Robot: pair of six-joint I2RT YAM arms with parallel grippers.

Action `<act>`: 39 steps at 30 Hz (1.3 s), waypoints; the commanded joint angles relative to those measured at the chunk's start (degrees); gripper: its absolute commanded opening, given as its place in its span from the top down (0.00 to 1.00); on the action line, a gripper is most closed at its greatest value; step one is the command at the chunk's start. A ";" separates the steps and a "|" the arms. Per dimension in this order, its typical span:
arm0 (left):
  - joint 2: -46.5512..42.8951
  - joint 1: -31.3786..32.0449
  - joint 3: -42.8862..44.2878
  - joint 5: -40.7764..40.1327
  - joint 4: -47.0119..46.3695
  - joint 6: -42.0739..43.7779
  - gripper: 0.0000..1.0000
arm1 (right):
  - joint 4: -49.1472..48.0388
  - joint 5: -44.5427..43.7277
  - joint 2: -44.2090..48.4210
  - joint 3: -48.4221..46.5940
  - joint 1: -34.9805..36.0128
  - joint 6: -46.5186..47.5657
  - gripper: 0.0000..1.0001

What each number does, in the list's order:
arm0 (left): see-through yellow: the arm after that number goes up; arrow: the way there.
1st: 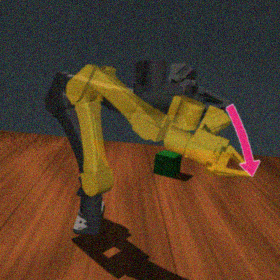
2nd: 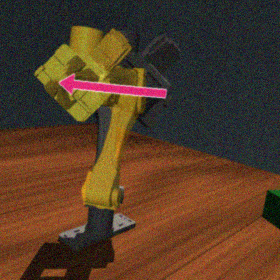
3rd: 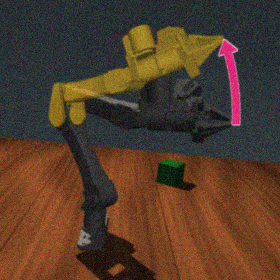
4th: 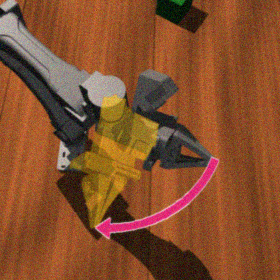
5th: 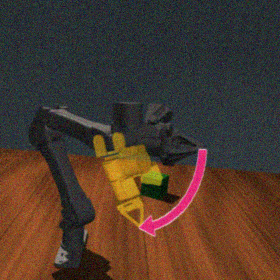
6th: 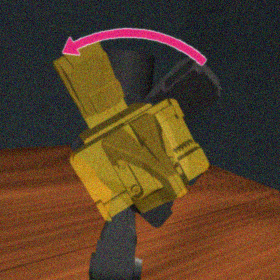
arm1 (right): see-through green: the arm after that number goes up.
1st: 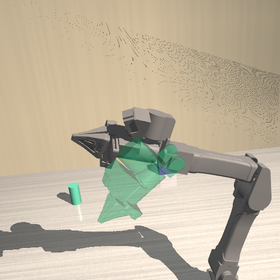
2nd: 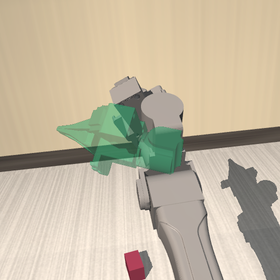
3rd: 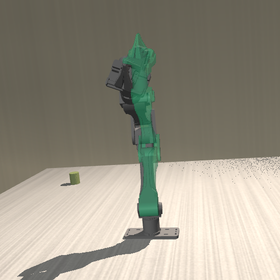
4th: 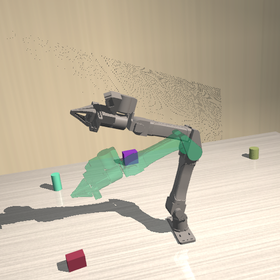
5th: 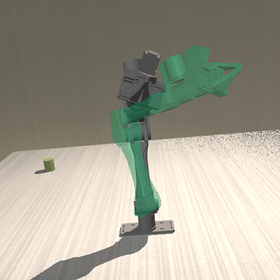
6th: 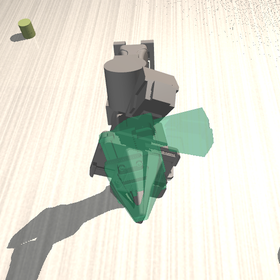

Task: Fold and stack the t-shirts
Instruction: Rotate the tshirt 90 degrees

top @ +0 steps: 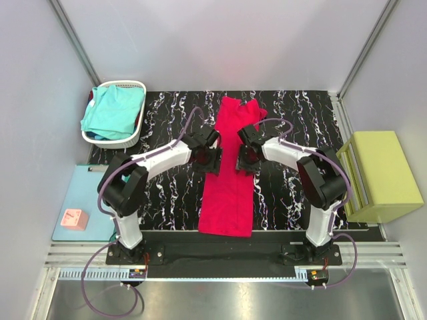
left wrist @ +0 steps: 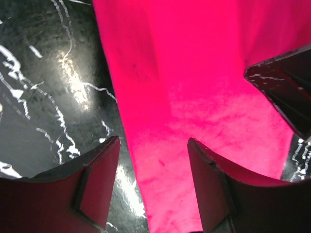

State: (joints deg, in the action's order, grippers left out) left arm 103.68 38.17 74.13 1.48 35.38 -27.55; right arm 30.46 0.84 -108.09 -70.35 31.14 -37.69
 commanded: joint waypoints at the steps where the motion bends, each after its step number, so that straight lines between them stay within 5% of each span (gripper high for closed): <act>1: 3.02 -0.03 2.07 0.89 -2.77 1.80 0.38 | -0.58 -3.04 -2.20 -3.13 0.07 -1.42 0.55; 11: 8.38 0.32 5.59 3.62 -2.68 1.36 0.41 | 3.37 -5.59 -5.64 -6.56 0.15 -0.80 0.64; 18: 11.97 0.32 8.04 3.27 -1.98 1.45 0.41 | 6.80 -9.81 -7.04 -6.90 -0.11 -0.63 0.47; 27: 17.44 0.32 14.99 3.89 0.13 1.54 0.42 | 11.02 -9.63 -11.53 -14.64 -2.84 2.62 0.47; 39: -11.29 1.37 -2.82 -4.01 0.13 -1.63 0.37 | 14.45 -15.96 13.41 -3.49 2.78 -0.71 0.28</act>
State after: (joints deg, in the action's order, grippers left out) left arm 103.74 38.63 76.20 1.96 36.75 -27.49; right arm 42.35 -11.42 -104.73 -76.62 30.06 -36.23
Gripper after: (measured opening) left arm 0.620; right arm 0.717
